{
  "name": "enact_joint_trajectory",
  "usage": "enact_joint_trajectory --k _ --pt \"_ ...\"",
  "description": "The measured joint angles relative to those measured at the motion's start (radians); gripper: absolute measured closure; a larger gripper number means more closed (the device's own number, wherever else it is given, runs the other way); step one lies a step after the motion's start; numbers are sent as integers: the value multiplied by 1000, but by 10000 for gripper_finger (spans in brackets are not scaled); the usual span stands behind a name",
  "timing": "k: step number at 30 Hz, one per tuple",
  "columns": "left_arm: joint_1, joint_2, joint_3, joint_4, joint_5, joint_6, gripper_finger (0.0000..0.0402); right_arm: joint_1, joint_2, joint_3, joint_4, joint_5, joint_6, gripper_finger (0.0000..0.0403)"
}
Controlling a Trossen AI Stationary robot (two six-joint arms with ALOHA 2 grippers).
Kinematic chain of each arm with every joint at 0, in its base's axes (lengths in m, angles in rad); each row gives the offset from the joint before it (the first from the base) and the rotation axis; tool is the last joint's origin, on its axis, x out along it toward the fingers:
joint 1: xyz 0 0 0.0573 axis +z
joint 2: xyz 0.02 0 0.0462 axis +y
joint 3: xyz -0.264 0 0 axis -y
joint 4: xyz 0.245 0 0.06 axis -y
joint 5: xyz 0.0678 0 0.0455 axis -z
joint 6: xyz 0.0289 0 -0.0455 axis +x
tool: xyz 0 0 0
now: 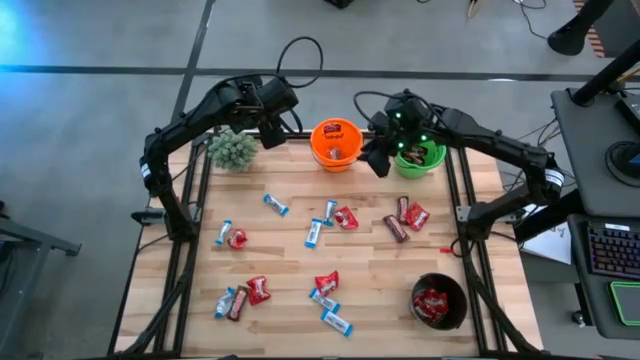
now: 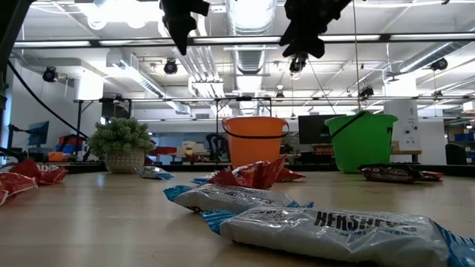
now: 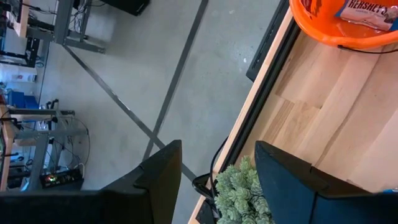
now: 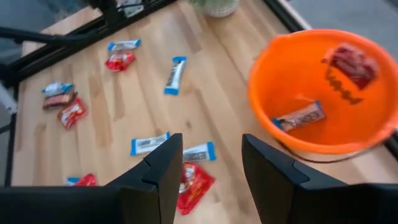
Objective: Organize candy in baskets
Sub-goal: Put the red chocolate into the black bucket
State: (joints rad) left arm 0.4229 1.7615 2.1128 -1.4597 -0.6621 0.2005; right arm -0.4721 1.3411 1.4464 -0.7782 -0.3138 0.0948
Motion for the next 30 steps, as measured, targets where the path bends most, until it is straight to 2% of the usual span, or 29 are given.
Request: enact_joint_trajectory --k 5,9,14,18,24,30 --pt "0 0 0 -10 0 0 217 63 0 0 7 -1 55 224" --pt "1 0 0 -40 0 0 217 96 2 0 22 1 145 203" --pt "1 -1 0 -83 6 5 217 118 31 0 34 15 293 195" --pt "1 -1 0 -86 111 50 217 158 95 -2 -16 109 367 196" --pt "1 -1 0 -86 256 63 217 230 215 -4 -46 131 423 197" --pt "1 -2 0 -88 288 88 217 275 308 -2 -46 131 472 197"
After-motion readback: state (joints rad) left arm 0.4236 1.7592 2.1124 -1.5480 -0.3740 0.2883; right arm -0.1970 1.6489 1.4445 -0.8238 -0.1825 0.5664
